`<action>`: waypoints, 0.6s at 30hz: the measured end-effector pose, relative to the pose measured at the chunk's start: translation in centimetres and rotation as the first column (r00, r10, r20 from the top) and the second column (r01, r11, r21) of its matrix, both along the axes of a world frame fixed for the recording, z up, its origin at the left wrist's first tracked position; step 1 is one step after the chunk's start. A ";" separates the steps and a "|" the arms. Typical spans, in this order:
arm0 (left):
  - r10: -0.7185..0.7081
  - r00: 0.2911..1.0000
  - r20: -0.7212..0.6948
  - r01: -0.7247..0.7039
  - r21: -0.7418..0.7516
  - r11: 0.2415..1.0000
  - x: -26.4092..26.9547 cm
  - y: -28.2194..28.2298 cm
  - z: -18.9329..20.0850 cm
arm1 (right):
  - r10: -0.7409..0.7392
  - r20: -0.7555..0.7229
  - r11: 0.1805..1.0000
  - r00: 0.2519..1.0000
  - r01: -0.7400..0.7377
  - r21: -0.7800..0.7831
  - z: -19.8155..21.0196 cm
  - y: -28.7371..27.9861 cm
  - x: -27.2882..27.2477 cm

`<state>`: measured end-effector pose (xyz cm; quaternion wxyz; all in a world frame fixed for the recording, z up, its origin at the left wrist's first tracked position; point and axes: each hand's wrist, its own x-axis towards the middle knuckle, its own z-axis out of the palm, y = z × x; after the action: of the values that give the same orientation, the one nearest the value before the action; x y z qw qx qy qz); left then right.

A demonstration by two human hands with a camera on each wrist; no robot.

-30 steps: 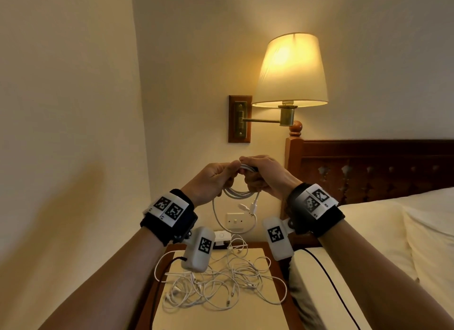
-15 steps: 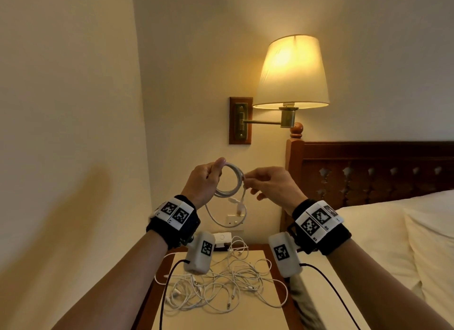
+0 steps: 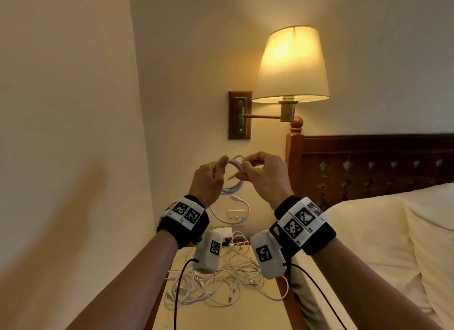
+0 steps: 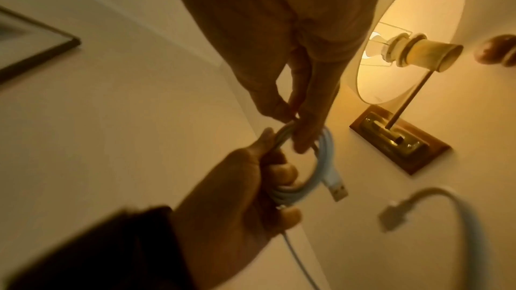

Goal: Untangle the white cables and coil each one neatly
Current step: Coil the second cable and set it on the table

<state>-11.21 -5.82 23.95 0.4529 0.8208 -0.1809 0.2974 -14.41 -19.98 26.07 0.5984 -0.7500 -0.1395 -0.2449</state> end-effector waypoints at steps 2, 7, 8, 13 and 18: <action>-0.012 1.000 -0.020 0.011 -0.051 0.999 0.0 0.1 0.1 | -0.011 0.036 0.996 0.999 0.014 -0.084 -0.7 0.2 0.1; -0.071 0.991 -0.116 0.053 -0.149 0.987 -1.1 -0.2 0.7 | -0.185 0.256 0.910 0.949 0.264 -0.321 -2.0 -0.4 1.0; -0.087 0.987 -0.136 0.065 -0.157 0.985 -1.3 -0.3 0.9 | -0.185 0.269 0.913 0.945 0.267 -0.309 -2.1 -0.5 1.1; -0.151 0.967 -0.208 0.099 -0.239 0.966 -2.0 -0.8 1.6 | -0.199 0.331 0.920 0.922 0.292 -0.261 -2.3 -0.8 1.5; -0.243 0.937 -0.253 0.148 -0.344 0.927 -2.5 -1.0 2.2 | -0.171 0.236 0.961 0.957 0.215 -0.173 -2.0 -0.8 2.5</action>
<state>-13.75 -6.87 26.20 0.6292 0.7487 -0.1435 0.1517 -11.88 -20.78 24.06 0.4752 -0.7841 -0.1539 -0.3684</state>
